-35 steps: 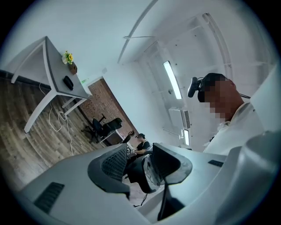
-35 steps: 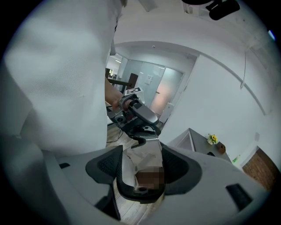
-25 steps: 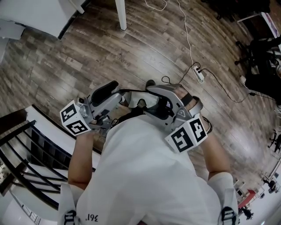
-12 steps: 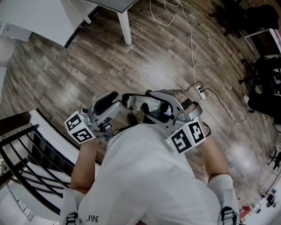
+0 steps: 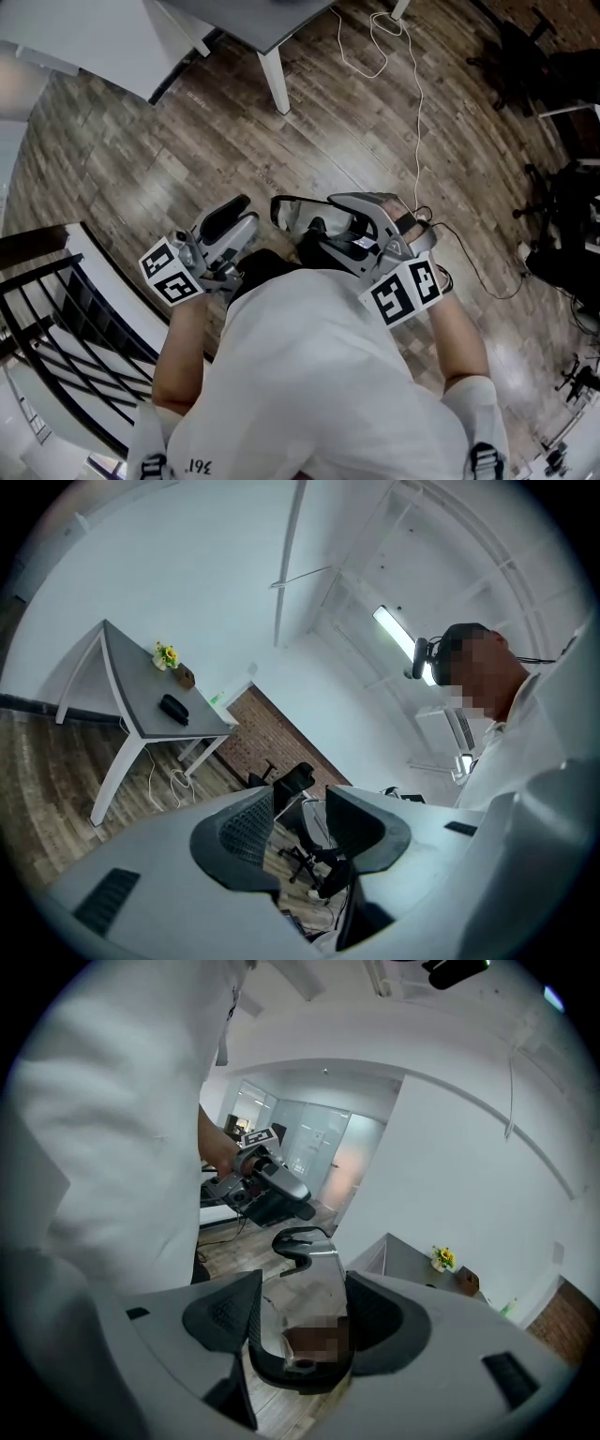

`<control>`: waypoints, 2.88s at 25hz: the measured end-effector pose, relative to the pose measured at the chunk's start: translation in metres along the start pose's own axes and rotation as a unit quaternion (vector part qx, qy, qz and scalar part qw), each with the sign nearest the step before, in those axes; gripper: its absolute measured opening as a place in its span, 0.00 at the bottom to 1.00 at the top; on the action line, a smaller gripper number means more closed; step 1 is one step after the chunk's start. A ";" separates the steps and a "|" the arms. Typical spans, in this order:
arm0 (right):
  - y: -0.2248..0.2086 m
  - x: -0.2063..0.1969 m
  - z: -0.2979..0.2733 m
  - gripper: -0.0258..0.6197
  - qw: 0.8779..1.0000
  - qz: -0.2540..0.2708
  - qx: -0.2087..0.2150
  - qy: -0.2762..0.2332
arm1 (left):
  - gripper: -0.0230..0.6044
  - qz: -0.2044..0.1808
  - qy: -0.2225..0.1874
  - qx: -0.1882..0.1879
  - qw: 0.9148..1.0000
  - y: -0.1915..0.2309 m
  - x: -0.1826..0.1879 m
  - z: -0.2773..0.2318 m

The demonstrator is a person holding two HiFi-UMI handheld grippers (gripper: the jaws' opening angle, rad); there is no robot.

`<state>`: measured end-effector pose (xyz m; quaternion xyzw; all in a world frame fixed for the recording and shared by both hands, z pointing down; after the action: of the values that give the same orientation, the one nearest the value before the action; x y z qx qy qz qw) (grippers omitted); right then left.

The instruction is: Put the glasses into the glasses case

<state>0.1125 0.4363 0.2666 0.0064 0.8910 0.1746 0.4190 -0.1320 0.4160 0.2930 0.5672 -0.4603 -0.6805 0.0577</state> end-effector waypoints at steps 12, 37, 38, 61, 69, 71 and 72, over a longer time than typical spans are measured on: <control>-0.048 -0.019 -0.017 0.49 1.000 -0.015 -0.002 0.001 | 0.32 -0.003 0.001 0.019 1.000 0.031 0.026 -0.025; -0.170 0.030 -0.154 0.49 0.994 -0.073 -0.058 0.052 | 0.32 0.013 0.059 -0.062 0.996 0.196 0.159 -0.048; -0.173 0.031 -0.157 0.49 0.994 -0.075 -0.061 0.054 | 0.32 0.014 0.062 -0.066 0.996 0.199 0.161 -0.050; -0.314 -0.051 -0.159 0.49 0.999 -0.018 0.011 0.028 | 0.32 0.029 0.026 0.008 0.999 0.227 0.187 -0.163; -0.354 -0.079 -0.162 0.49 0.999 -0.005 0.031 0.020 | 0.32 0.022 0.025 0.036 0.999 0.238 0.198 -0.197; -0.359 -0.080 -0.165 0.49 0.999 -0.006 0.035 0.020 | 0.32 0.023 0.029 0.036 0.999 0.242 0.201 -0.201; -0.363 -0.080 -0.168 0.49 0.999 -0.006 0.036 0.021 | 0.32 0.023 0.031 0.035 0.999 0.245 0.204 -0.203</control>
<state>0.0879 0.0319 0.3102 0.0123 0.9051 0.1400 0.4012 -0.1442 0.0398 0.3297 0.5788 -0.4949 -0.6446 0.0672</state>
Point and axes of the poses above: the fingertips, and each gripper's own axes: z backward along the fingers, y to its left, x out of its top, the point moved 9 cm from there along z, backward along the fingers, and after that the axes turned 5 degrees about x, right-handed, at the moved point
